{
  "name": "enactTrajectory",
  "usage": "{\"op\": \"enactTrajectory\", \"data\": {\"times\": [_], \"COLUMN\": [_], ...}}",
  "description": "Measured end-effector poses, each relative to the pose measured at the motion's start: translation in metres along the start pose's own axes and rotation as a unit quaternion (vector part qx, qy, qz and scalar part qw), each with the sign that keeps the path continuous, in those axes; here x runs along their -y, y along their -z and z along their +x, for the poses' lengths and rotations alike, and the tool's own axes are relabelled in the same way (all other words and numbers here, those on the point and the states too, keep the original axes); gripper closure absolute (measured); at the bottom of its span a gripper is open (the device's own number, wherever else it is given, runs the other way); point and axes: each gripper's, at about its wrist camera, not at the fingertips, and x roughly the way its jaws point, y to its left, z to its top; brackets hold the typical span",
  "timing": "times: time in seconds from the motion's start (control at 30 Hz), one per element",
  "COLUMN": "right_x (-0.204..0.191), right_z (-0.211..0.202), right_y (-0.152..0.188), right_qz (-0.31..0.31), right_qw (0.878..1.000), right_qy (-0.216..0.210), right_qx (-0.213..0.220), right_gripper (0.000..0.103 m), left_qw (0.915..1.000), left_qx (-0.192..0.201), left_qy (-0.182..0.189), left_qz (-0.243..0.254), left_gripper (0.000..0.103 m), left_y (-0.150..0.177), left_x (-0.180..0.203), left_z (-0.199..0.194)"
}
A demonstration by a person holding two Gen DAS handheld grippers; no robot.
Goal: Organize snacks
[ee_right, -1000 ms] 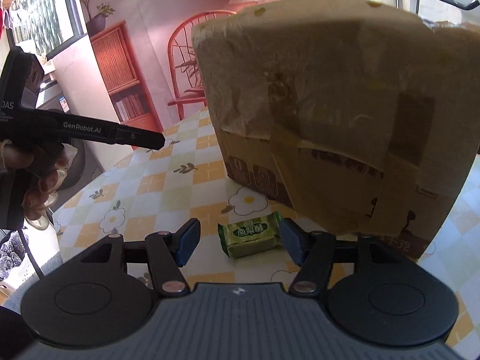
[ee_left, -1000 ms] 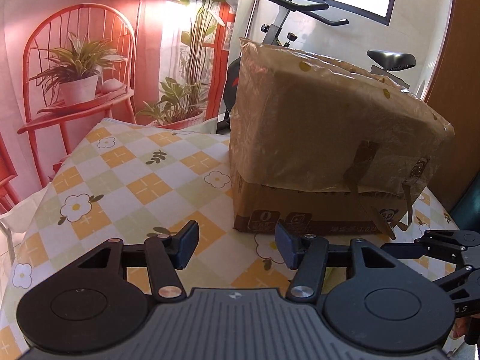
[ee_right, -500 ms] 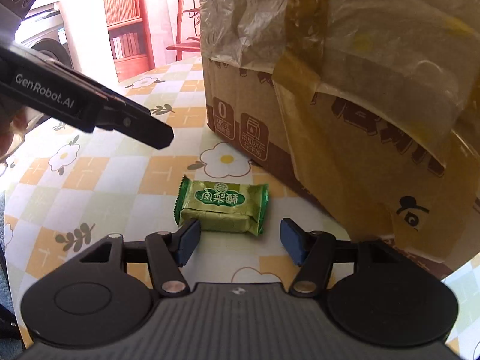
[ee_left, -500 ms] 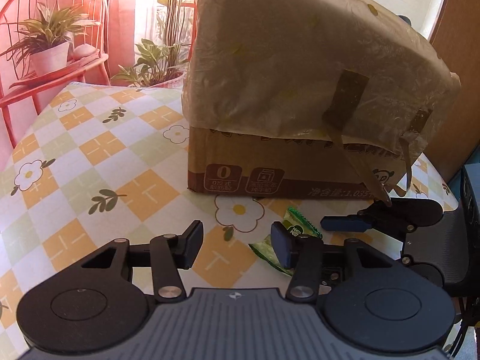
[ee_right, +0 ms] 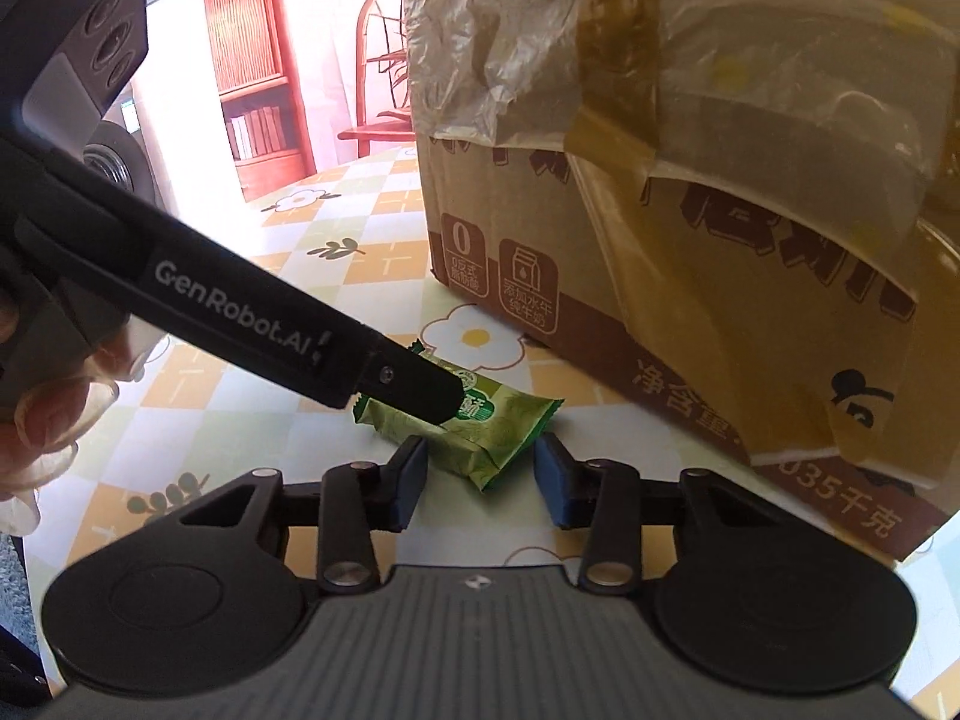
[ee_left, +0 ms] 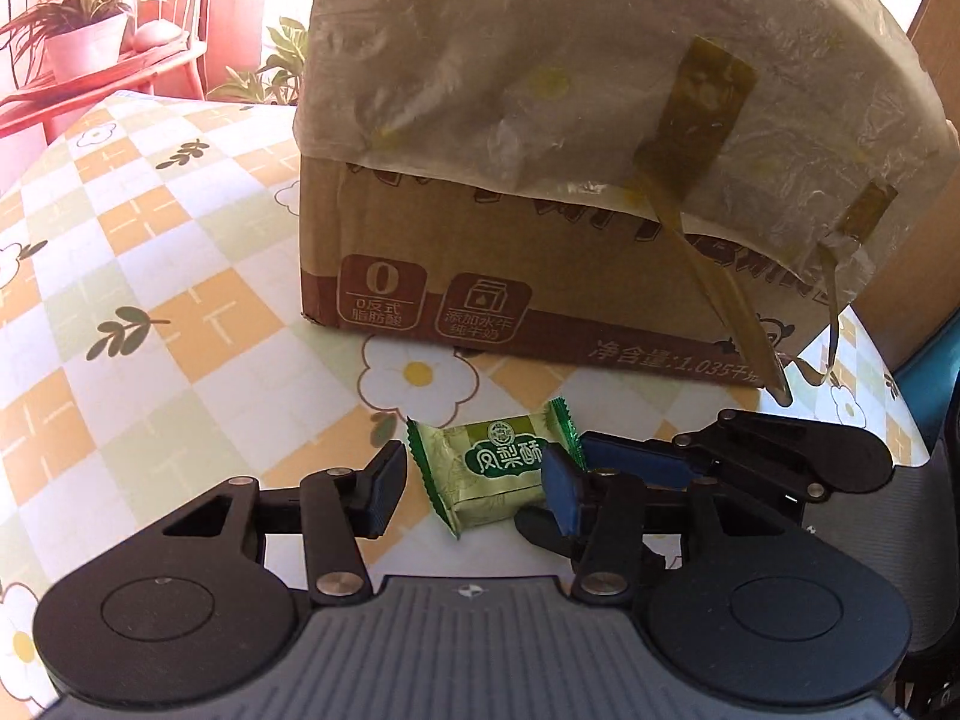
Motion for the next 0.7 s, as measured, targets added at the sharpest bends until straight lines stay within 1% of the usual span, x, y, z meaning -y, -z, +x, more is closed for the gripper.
{"op": "enactTrajectory", "data": {"times": [0.17,0.33,0.37,0.43,0.5,0.6,0.7], "right_x": [-0.002,-0.002,-0.002,-0.003,-0.003,-0.007,-0.011], "right_z": [-0.005,-0.005,-0.005,-0.004,-0.005,-0.004,-0.004], "right_y": [0.007,0.01,0.01,0.011,0.011,0.012,0.013], "right_qz": [0.0,0.004,0.001,-0.002,-0.002,-0.01,-0.023], "right_qw": [1.0,1.0,1.0,1.0,1.0,1.0,0.999], "right_qy": [0.014,0.013,0.012,0.011,0.011,0.013,0.015], "right_qx": [0.015,0.02,0.02,0.02,0.02,0.023,0.026], "right_gripper": [0.06,0.06,0.06,0.06,0.06,0.061,0.065], "left_qw": [0.9997,0.9996,0.9994,0.999,0.9992,0.9992,0.9989], "left_qx": [0.011,0.012,0.012,0.014,0.022,0.034,0.043], "left_qy": [-0.02,-0.012,-0.008,0.0,-0.002,-0.01,-0.018], "left_qz": [0.009,-0.023,-0.032,-0.042,-0.032,-0.018,-0.002], "left_gripper": [0.051,0.051,0.054,0.056,0.06,0.063,0.063], "left_y": [0.006,0.007,0.008,0.01,0.013,0.016,0.02], "left_x": [0.007,0.002,0.0,-0.001,0.002,0.009,0.017], "left_z": [0.006,0.01,0.01,0.011,0.011,0.011,0.011]}}
